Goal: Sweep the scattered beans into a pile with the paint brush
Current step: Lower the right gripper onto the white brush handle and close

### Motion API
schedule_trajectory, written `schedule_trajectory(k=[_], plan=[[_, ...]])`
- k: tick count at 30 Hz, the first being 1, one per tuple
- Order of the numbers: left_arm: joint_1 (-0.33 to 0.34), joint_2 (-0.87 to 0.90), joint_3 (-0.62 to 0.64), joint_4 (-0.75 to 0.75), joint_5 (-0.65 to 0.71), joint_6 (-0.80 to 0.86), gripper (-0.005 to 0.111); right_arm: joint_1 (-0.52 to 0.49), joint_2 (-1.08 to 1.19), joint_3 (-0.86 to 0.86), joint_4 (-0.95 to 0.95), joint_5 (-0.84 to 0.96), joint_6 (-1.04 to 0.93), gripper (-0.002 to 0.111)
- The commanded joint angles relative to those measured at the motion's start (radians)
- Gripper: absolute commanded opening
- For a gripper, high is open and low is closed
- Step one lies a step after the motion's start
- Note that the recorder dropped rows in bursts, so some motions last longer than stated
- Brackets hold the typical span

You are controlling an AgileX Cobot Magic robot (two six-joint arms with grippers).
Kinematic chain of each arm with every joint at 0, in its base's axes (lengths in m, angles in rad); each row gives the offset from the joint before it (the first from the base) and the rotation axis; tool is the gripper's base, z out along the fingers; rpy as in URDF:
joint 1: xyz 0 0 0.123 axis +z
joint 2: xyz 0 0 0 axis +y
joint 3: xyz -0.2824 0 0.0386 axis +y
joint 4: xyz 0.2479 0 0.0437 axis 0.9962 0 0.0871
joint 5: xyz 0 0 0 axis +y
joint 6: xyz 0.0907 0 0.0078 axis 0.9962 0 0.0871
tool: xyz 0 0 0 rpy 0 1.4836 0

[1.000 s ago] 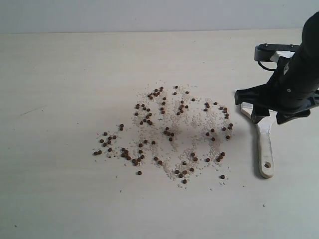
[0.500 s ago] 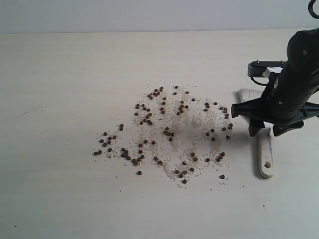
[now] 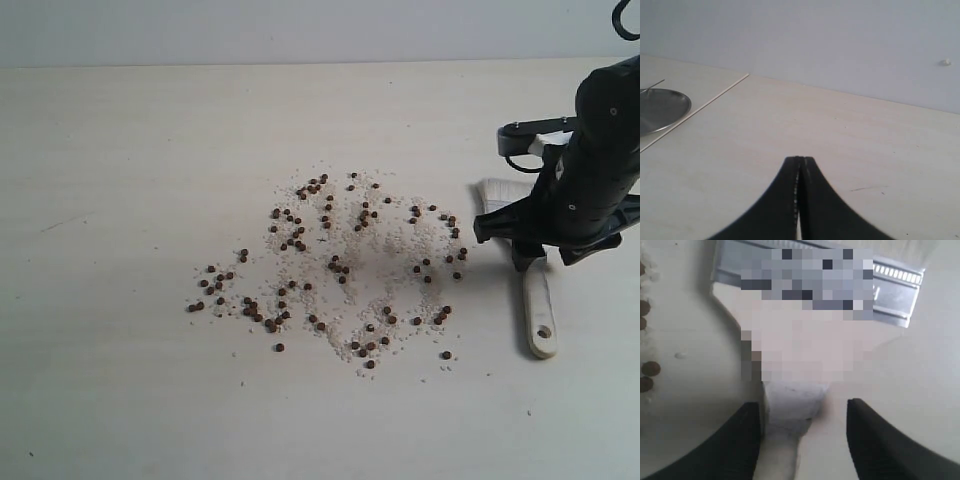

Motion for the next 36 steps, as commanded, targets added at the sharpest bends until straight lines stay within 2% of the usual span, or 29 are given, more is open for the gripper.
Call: schedule_trajectory(k=[1, 10, 36], plan=[[0.001, -0.005, 0.003, 0.001, 0.001, -0.008, 0.000, 0.002, -0.001, -0.004, -0.022, 0.014, 0.015, 0.051], [0.001, -0.005, 0.003, 0.001, 0.001, -0.008, 0.000, 0.002, -0.001, -0.004, -0.007, -0.040, 0.104, 0.051], [0.001, -0.005, 0.003, 0.001, 0.001, -0.008, 0.000, 0.002, -0.001, -0.004, 0.051, -0.021, 0.086, 0.051]])
